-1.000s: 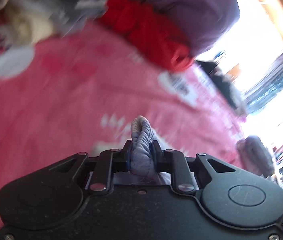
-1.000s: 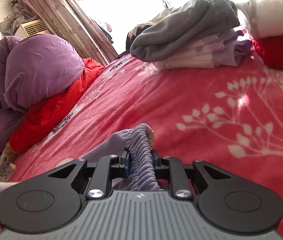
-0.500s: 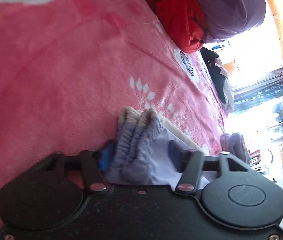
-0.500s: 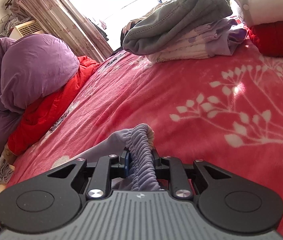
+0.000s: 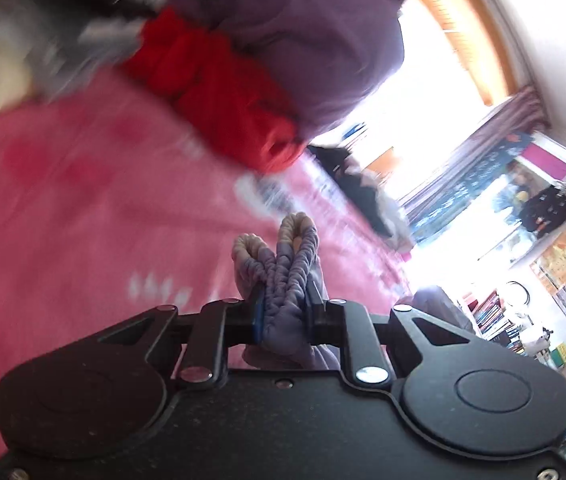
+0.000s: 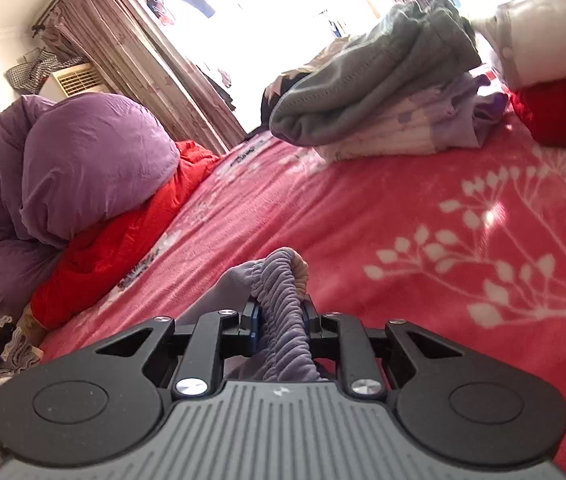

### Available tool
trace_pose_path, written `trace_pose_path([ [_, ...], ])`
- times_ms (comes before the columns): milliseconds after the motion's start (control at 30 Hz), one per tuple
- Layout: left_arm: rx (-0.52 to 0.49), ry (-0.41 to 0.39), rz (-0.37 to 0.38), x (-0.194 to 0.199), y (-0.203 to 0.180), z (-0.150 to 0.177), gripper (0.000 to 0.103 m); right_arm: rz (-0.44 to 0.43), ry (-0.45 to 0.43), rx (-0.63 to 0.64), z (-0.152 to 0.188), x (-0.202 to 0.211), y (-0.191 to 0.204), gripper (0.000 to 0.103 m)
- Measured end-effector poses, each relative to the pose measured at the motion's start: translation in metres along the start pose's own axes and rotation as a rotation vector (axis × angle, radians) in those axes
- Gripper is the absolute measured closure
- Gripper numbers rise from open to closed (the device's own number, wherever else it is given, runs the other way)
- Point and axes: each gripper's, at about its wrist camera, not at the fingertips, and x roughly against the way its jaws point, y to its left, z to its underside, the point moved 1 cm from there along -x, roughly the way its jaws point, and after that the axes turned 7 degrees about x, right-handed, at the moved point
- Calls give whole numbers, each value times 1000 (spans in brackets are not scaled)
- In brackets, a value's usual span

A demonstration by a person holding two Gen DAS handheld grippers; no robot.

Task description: Fold clothes

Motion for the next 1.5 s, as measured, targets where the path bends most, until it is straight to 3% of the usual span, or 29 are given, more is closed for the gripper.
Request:
trace_pose_path([
  [67, -45, -43, 29, -6, -13, -13, 87, 4, -41, 10, -5, 2, 2, 83],
  [200, -58, -66, 6, -20, -8, -31, 88, -1, -97, -42, -13, 0, -6, 84],
  [300, -29, -36, -113, -46, 20, -29, 87, -3, -25, -76, -10, -18, -13, 83],
  [367, -34, 27, -224, -70, 43, -21, 85, 17, 34, -81, -4, -35, -16, 82],
  [433, -44, 62, -351, -83, 59, -15, 85, 50, 76, -65, 2, -49, -15, 67],
  [567, -73, 16, -358, -76, 55, -22, 73, 67, 84, -1, -4, -53, -6, 64],
  [700, -79, -11, -330, -74, 51, -26, 67, 84, 78, 56, -13, -46, -3, 52],
  [1067, -172, 54, -334, -106, 26, -35, 53, 25, 53, 139, -32, -45, -2, 51],
  [1200, -257, 75, -353, -119, 15, -33, 53, 8, 80, 205, -32, -52, 4, 51],
  [1300, -360, 101, -397, -130, 9, -27, 56, -2, 96, 214, -31, -56, 4, 69],
  [1500, -518, 142, -453, -138, 5, -13, 76, 0, 98, 255, -29, -53, 8, 77],
])
